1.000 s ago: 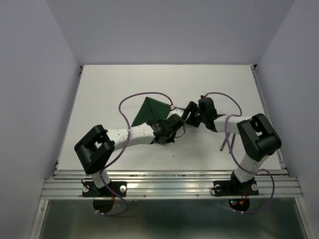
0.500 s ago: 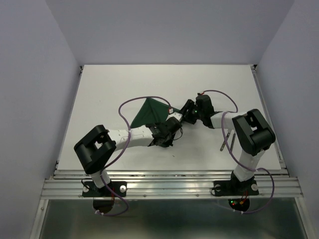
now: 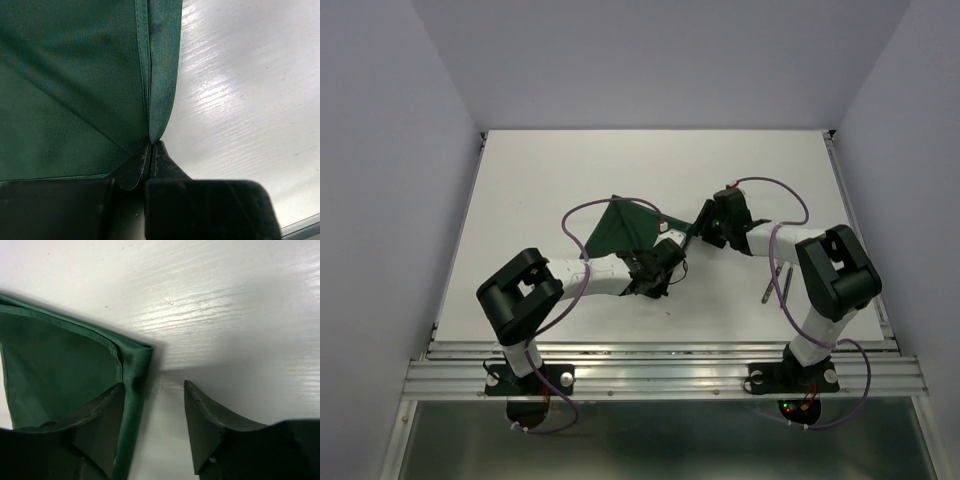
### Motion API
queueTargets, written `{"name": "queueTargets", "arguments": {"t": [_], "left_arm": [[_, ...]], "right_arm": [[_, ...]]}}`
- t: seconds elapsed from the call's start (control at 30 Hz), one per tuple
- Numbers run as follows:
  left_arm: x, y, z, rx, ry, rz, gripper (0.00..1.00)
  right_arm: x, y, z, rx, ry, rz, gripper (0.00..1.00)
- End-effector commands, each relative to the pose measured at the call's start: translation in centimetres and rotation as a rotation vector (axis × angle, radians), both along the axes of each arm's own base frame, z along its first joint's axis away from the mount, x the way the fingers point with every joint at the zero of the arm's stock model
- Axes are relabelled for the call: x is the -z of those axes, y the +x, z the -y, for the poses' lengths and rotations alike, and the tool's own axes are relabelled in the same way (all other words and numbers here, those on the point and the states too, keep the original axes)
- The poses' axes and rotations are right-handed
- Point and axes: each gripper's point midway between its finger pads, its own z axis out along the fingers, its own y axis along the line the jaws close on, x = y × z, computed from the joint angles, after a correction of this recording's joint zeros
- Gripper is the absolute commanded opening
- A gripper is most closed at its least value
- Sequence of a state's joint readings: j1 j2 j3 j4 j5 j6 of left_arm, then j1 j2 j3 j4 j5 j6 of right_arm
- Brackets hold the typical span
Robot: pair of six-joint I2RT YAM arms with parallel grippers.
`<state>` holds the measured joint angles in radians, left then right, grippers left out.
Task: Fold the napkin into a case and place the utensils inside
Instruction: Pick up the upper triangle-folded napkin from the center of the board.
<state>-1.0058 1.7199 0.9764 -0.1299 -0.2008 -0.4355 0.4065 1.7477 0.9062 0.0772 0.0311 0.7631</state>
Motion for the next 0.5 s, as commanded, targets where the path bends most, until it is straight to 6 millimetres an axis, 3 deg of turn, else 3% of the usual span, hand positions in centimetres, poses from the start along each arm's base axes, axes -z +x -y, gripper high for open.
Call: {"name": "queueTargets", "arguments": {"t": [0.0, 0.17, 0.47], "left_arm": [[-0.3, 0.3, 0.3, -0.008, -0.024, 0.010, 0.00], [-0.1, 0.2, 0.3, -0.009, -0.024, 0.005, 0.00], [0.1, 0.0, 0.3, -0.006, -0.026, -0.004, 0.00]], "right_arm": [[-1.2, 0.0, 1.1, 0.008, -0.055, 0.021, 0.52], [-3.0, 0.6, -0.8, -0.044, -0.012, 0.063, 0.44], [-4.3, 1.8, -1.8, -0.051, 0.001, 0.101, 0.33]]}}
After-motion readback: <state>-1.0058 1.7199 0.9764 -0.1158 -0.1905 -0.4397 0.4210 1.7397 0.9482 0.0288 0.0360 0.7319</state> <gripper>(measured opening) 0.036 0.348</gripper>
